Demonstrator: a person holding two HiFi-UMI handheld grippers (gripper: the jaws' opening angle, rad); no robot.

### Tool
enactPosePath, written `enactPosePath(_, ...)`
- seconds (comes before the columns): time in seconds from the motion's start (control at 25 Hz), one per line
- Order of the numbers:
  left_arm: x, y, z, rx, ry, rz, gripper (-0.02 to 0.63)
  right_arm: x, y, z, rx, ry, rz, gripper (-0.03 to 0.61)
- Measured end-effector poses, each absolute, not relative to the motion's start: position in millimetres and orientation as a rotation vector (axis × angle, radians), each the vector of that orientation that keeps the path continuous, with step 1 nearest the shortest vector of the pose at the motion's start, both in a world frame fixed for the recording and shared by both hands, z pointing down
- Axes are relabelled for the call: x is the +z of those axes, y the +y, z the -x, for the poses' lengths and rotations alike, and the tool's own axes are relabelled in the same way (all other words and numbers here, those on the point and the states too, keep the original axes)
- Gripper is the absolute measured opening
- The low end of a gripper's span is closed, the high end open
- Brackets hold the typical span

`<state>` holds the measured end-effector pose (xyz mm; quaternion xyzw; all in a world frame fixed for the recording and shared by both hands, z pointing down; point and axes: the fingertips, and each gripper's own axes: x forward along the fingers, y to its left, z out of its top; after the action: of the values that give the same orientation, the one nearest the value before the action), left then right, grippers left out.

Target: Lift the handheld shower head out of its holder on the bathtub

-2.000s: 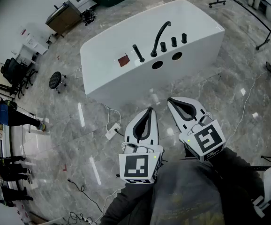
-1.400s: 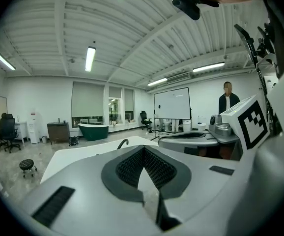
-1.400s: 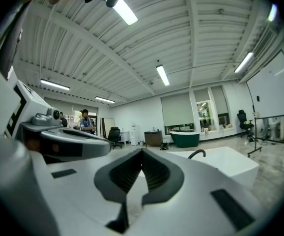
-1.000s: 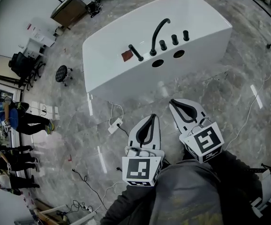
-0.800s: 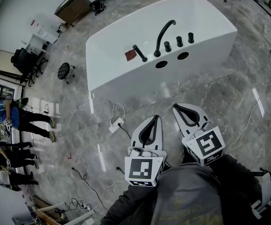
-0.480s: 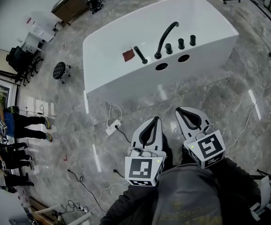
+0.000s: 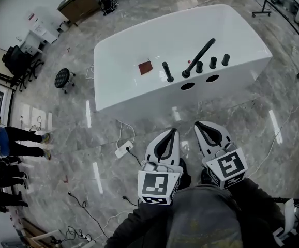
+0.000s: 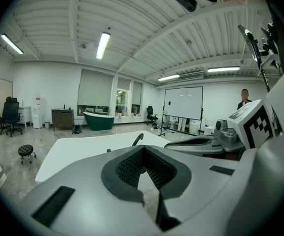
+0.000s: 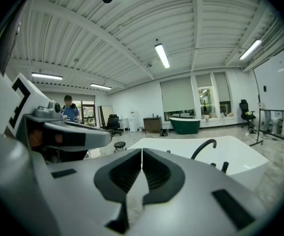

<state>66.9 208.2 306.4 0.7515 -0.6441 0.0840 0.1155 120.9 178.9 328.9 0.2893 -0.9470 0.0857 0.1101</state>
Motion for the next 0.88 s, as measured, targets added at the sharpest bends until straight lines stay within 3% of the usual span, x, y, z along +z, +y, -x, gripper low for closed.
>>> enactPosePath(0.4,307.6,183.2,-7.8,0.211,-1.846,-2.243,0.003,324.2,152.3,-63.1,0.207,-2.759,-0.916,0.005)
enactPosePath(0.88,320.5,138.0,14.3,0.225,-1.822,-2.219,0.003,327.0,94.9,-47.9,0.197,-2.742,-0.957,0.005)
